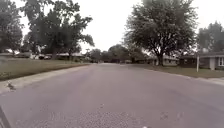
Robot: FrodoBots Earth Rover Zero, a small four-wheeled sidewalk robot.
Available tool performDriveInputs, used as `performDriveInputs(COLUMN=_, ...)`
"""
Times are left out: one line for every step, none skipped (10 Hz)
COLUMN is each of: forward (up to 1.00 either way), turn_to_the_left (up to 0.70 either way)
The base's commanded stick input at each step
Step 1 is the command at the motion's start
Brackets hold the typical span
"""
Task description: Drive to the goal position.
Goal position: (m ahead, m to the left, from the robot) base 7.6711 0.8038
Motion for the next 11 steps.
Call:
performDriveInputs(forward=0.7, turn_to_the_left=0.0)
performDriveInputs(forward=0.7, turn_to_the_left=0.0)
performDriveInputs(forward=0.7, turn_to_the_left=0.0)
performDriveInputs(forward=0.7, turn_to_the_left=0.0)
performDriveInputs(forward=0.7, turn_to_the_left=0.0)
performDriveInputs(forward=0.7, turn_to_the_left=0.0)
performDriveInputs(forward=0.7, turn_to_the_left=0.0)
performDriveInputs(forward=0.7, turn_to_the_left=0.0)
performDriveInputs(forward=0.7, turn_to_the_left=0.0)
performDriveInputs(forward=0.7, turn_to_the_left=0.0)
performDriveInputs(forward=0.7, turn_to_the_left=0.0)
